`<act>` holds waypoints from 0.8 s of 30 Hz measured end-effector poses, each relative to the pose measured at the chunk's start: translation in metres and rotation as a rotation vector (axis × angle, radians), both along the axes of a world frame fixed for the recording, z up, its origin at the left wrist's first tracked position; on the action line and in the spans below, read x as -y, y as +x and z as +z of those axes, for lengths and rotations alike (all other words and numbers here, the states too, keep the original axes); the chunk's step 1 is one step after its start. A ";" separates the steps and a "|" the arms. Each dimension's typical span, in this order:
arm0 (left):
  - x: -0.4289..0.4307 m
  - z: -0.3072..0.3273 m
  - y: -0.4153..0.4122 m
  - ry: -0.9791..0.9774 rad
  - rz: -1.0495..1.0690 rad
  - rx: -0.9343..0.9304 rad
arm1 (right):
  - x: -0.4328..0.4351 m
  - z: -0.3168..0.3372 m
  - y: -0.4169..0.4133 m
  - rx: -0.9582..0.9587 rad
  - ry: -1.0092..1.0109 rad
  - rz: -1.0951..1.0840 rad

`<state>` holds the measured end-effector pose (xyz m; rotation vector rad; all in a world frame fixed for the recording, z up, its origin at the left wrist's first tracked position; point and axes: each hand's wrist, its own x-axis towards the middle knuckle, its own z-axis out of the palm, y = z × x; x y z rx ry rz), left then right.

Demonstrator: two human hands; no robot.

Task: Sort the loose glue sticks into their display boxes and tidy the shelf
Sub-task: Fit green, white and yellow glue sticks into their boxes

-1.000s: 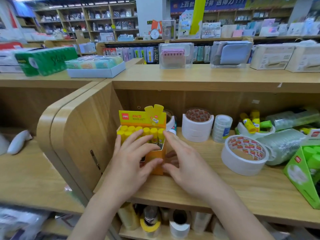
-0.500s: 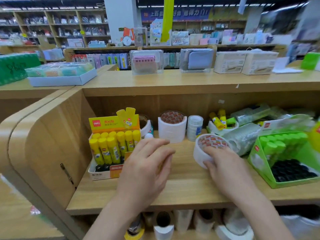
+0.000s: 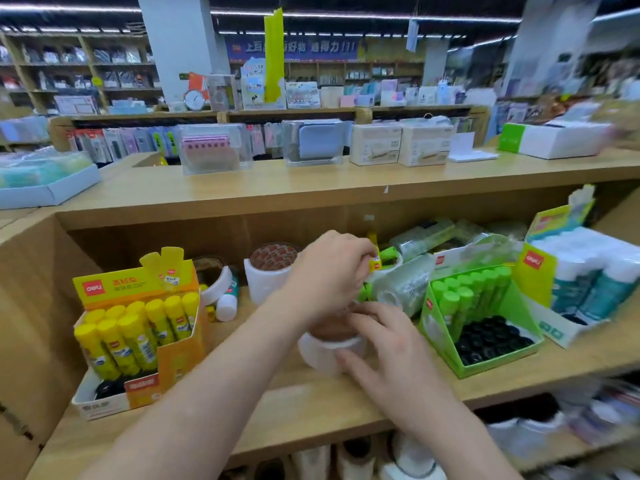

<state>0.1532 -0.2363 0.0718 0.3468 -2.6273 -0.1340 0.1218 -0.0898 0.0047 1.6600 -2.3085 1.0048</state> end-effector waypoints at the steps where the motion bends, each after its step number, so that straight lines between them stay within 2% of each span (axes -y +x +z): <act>1: 0.003 0.002 -0.018 -0.043 0.013 0.087 | -0.004 0.002 -0.004 0.001 -0.007 -0.024; 4: 0.009 0.000 -0.063 -0.110 0.055 0.290 | -0.009 0.004 -0.013 0.012 0.034 -0.076; 7: 0.019 0.001 -0.092 -0.051 0.150 0.479 | -0.012 0.004 -0.020 0.017 0.069 -0.064; 13: 0.025 0.009 -0.112 0.116 0.121 0.581 | -0.010 -0.004 -0.031 0.020 0.088 -0.021; 18: 0.022 0.007 -0.111 0.167 0.109 0.550 | -0.005 -0.010 -0.033 0.073 0.096 -0.028; 20: 0.021 0.003 -0.109 0.173 0.099 0.480 | -0.004 -0.012 -0.032 0.127 0.110 -0.028; 24: 0.019 0.005 -0.094 0.063 0.099 0.286 | -0.005 -0.014 -0.033 0.315 0.059 -0.005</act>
